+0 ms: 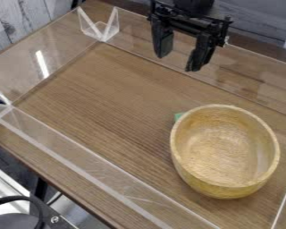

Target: Remove the green block from inside the brown bowl and put it on the table

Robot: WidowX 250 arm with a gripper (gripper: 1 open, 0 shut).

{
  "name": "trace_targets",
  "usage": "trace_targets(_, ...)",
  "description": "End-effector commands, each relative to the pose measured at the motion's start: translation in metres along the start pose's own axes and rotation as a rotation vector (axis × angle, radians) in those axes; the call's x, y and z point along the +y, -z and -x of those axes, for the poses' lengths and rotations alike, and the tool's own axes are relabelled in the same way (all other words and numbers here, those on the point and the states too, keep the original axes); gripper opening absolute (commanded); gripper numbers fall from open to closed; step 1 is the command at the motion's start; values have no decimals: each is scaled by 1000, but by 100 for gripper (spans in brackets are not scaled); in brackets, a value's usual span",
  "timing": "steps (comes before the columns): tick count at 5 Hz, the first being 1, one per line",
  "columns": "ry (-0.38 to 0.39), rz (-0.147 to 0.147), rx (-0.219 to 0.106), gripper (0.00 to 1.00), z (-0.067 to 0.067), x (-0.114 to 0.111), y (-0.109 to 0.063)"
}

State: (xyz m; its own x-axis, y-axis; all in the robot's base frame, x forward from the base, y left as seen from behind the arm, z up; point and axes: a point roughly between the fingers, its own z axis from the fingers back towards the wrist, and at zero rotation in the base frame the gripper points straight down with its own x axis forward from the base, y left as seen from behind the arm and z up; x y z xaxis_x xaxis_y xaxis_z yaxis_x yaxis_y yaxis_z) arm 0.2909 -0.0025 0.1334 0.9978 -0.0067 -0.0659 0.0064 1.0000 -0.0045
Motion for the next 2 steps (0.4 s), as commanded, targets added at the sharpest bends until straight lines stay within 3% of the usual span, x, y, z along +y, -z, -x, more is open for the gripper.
trace_targets(1,-4,13,21,0,-9,11,9)
trace_targets(2,18,3,42,0,-2,31,37)
